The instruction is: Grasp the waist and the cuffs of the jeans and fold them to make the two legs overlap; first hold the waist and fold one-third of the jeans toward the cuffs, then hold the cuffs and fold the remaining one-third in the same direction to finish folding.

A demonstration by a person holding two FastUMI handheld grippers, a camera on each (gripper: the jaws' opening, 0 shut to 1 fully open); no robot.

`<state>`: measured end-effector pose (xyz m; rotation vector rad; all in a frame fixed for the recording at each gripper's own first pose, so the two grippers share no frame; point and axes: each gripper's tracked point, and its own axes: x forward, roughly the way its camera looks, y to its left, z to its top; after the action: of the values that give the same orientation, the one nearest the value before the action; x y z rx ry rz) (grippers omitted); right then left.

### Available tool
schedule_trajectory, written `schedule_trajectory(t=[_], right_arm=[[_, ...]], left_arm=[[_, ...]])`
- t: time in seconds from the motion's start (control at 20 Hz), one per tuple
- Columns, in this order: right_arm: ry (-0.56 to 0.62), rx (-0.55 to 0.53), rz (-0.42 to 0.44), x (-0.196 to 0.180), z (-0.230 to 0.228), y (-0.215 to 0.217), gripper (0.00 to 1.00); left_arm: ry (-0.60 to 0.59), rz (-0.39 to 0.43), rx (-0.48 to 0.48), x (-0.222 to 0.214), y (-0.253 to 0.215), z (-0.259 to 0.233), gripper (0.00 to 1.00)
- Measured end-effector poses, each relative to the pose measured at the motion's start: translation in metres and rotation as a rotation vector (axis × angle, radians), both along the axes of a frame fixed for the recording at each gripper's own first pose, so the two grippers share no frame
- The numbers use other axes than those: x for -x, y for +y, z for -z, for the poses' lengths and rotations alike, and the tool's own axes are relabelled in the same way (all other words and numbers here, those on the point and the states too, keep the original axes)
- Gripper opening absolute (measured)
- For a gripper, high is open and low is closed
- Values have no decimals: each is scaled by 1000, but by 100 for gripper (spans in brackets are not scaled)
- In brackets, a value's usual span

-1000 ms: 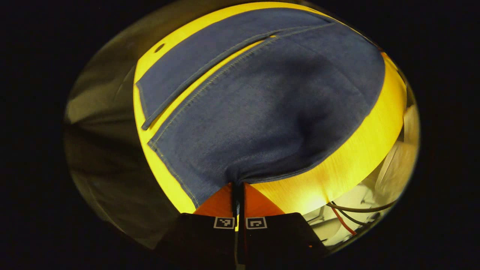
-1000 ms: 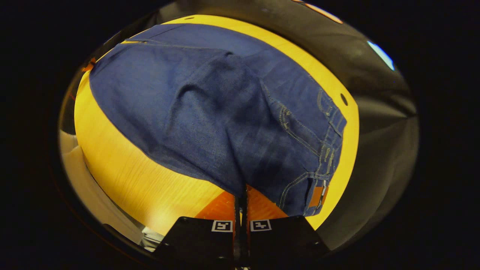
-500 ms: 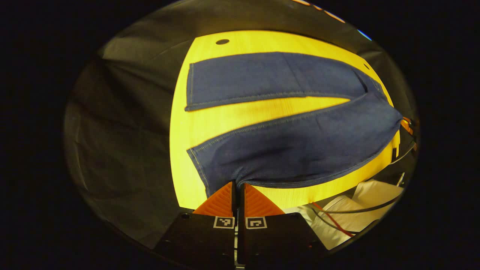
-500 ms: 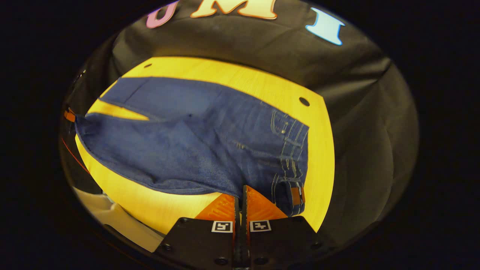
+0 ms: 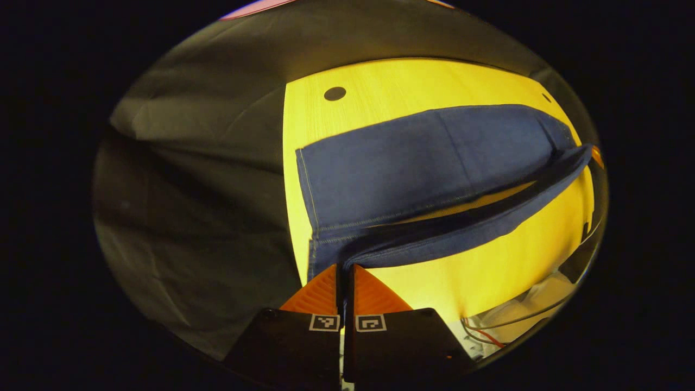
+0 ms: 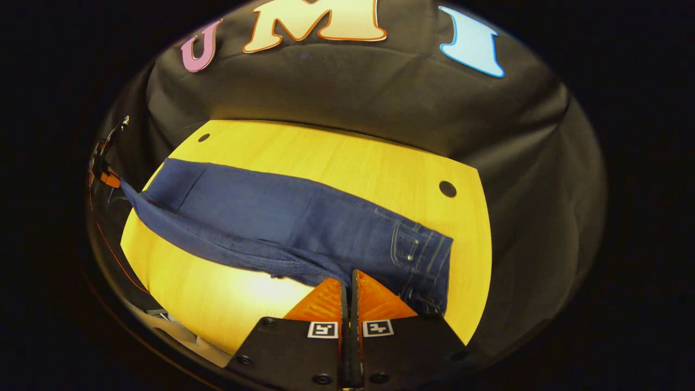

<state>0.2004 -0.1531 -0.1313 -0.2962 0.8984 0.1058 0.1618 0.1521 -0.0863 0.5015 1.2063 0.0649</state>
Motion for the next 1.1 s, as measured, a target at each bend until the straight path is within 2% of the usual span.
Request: schedule_trajectory(t=[0.2, 0.4, 0.55, 0.6, 0.7, 0.75, 0.85, 1.0, 1.05, 1.1], right_arm=[[12, -22, 13, -73, 30, -3, 2], [57, -53, 55, -121, 86, -6, 2], [88, -78, 74, -140, 119, -11, 3], [83, -92, 79, -144, 121, -10, 0], [61, -128, 100, -148, 115, -8, 3], [36, -126, 111, -151, 108, -11, 1], [-20, -139, 136, -158, 96, -14, 25], [-112, -134, 166, -163, 68, -36, 100], [-130, -136, 182, -159, 58, -41, 100], [-146, -136, 201, -152, 49, -47, 100]], left_arm=[[-8, 38, -90, -82, -1, 2, 0], [-2, 6, -98, -163, 8, 51, 0], [15, -11, -102, -182, 13, 87, 0], [12, -20, -108, -185, 14, 92, 0], [-9, -12, -131, -194, 15, 96, 0], [-12, -16, -139, -194, 16, 96, 0], [-40, -26, -176, -196, 22, 88, 5], [-201, -39, -242, -212, 28, 52, 76], [-246, -44, -230, -211, 30, 47, 100], [-283, -55, -203, -211, 27, 44, 96]])
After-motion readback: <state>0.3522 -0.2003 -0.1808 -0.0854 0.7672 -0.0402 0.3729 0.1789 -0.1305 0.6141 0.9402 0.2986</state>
